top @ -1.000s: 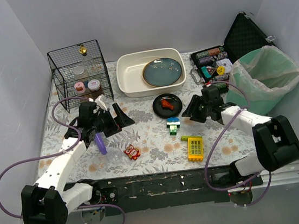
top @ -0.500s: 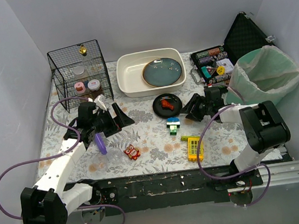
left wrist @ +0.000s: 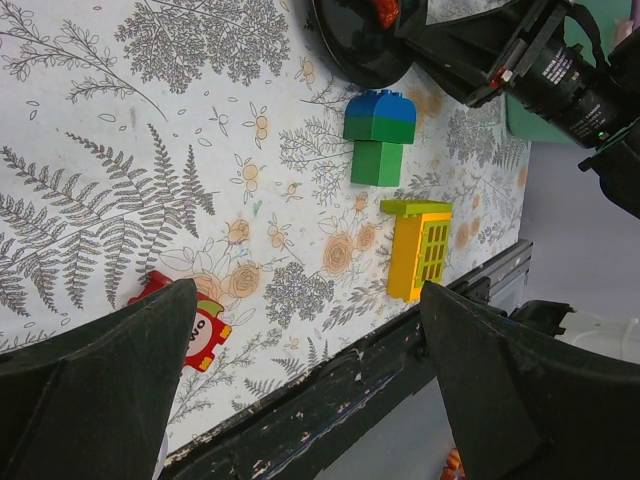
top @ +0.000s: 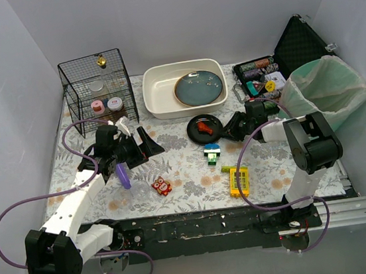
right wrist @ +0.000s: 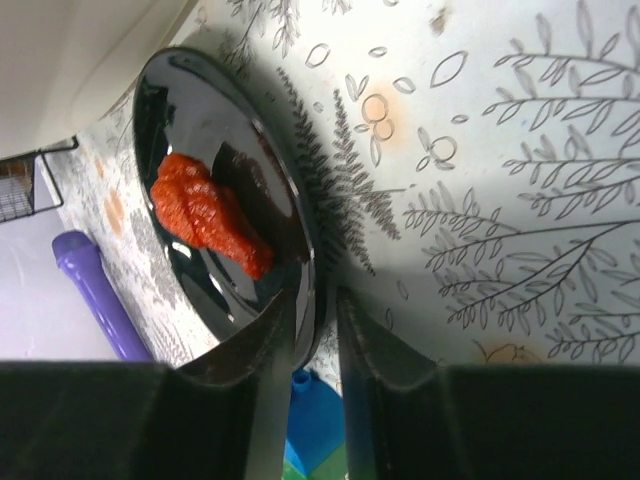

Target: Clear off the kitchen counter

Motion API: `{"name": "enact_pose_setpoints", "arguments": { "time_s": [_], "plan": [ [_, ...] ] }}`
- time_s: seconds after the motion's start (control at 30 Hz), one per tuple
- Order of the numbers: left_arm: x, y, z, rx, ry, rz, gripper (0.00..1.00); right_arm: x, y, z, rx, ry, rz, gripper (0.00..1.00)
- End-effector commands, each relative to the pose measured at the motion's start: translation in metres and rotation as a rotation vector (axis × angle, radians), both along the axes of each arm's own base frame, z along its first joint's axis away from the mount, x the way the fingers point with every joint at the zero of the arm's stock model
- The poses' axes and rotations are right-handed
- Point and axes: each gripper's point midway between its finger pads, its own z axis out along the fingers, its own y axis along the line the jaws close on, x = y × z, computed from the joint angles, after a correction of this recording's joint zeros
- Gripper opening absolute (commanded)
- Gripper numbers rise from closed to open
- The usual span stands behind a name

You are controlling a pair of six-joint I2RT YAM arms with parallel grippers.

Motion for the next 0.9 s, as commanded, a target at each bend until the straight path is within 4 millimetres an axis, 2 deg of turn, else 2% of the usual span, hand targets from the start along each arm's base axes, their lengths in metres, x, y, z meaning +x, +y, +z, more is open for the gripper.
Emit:
{"name": "enact_pose_setpoints", "arguments": {
  "time_s": [0.0,0.1,0.2,0.47,0.73,0.87],
  "plan": [
    [-0.001,0.002,0.007,0.006,-0.033,0.0,0.95,0.006,-0.002,-0.01,-0.054,0.013,0.005,0.23],
    [-0.001,0.002,0.005,0.01,-0.03,0.001,0.95,0.008,-0.002,-0.006,-0.064,-0.007,0.009,0.1],
    [-0.002,0.002,0.005,0.009,-0.03,0.0,0.95,0.009,-0.003,0.006,-0.079,-0.045,0.006,0.01],
    [-0.002,0.002,0.004,0.007,-0.032,0.001,0.95,0.018,-0.006,0.066,-0.133,-0.166,-0.01,0.01],
    [-0.002,0.002,0.005,0.003,-0.034,0.004,0.95,0.011,0.007,0.12,-0.051,-0.181,-0.008,0.01],
    [-0.001,0.003,0.005,0.004,-0.035,0.01,0.95,0.005,0.011,0.138,-0.007,-0.16,-0.018,0.01]
  ]
}}
